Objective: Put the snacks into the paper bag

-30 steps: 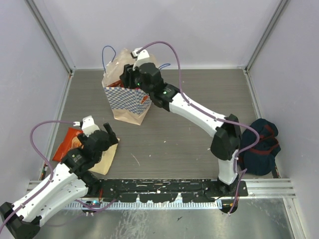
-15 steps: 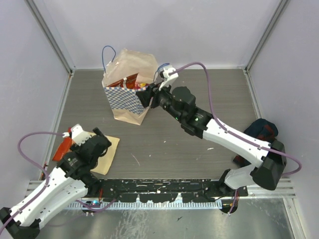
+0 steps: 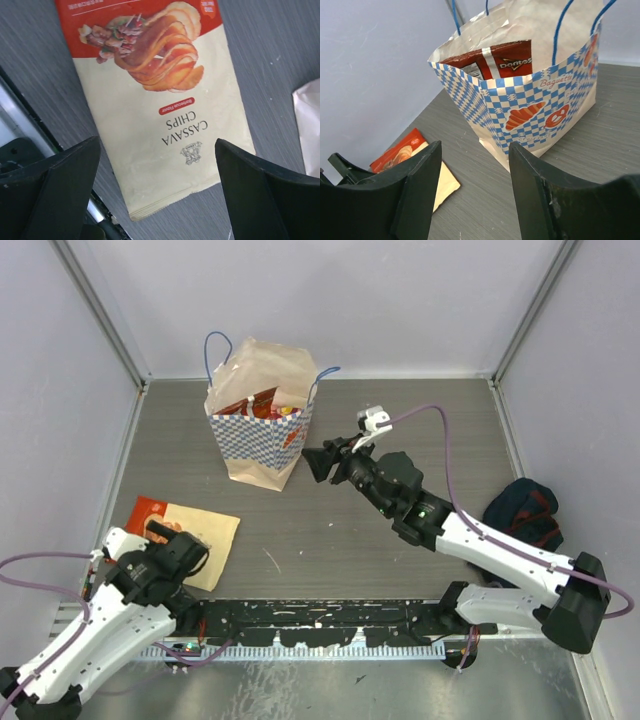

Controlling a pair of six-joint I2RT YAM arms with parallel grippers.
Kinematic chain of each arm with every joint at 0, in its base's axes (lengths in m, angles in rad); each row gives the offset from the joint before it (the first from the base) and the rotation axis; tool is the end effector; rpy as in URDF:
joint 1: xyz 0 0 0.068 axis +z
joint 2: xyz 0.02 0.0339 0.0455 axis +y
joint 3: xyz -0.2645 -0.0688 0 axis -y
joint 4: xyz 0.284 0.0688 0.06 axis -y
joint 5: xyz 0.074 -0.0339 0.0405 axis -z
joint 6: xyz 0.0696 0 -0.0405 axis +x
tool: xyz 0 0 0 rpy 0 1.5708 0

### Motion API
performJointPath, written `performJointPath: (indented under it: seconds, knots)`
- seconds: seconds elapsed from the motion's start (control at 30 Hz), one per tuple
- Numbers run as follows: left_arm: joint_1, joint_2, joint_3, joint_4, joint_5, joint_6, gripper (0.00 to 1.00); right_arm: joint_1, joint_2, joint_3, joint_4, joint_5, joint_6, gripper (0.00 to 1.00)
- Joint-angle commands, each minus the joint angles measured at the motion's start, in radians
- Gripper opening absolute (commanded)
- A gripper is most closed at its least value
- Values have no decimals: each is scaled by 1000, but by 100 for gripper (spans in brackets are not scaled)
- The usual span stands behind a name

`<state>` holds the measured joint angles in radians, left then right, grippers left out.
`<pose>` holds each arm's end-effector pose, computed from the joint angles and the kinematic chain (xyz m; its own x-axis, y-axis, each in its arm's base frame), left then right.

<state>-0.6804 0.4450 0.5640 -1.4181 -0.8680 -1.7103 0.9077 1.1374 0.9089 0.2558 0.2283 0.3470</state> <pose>0.1019 -0.0141 0.2060 -0.1409 -0.7094 -0.6906 -0.7759 0.5124 -0.3680 0.2222 0.2589 0.3515 -0.1979 0.2848 -0.9379 -0.5966 0.7242 0.3458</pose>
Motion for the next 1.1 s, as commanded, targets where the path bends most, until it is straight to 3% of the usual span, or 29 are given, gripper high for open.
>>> performJointPath:
  seconds: [0.0, 0.23, 0.4, 0.6, 0.8, 0.97, 1.07]
  knots:
    - [4, 101, -7, -52, 24, -236, 98, -1, -59, -43, 92, 66, 0, 61]
    - [75, 271, 39, -159, 29, -384, 98, -14, -93, -98, 77, 62, 1, 65]
    - [190, 240, -37, -43, 156, -354, 98, -21, -110, -127, 98, 40, 20, 65]
    - [200, 231, -64, -46, 158, -368, 98, -28, -151, -150, 82, 51, 7, 65]
    - [210, 354, -73, 35, 190, -371, 98, -38, -164, -160, 82, 41, 20, 65]
    - [212, 379, -138, 249, 280, -339, 98, -40, -158, -160, 83, 42, 18, 65]
    - [212, 382, -160, 296, 286, -337, 98, -42, -154, -160, 83, 42, 16, 65]
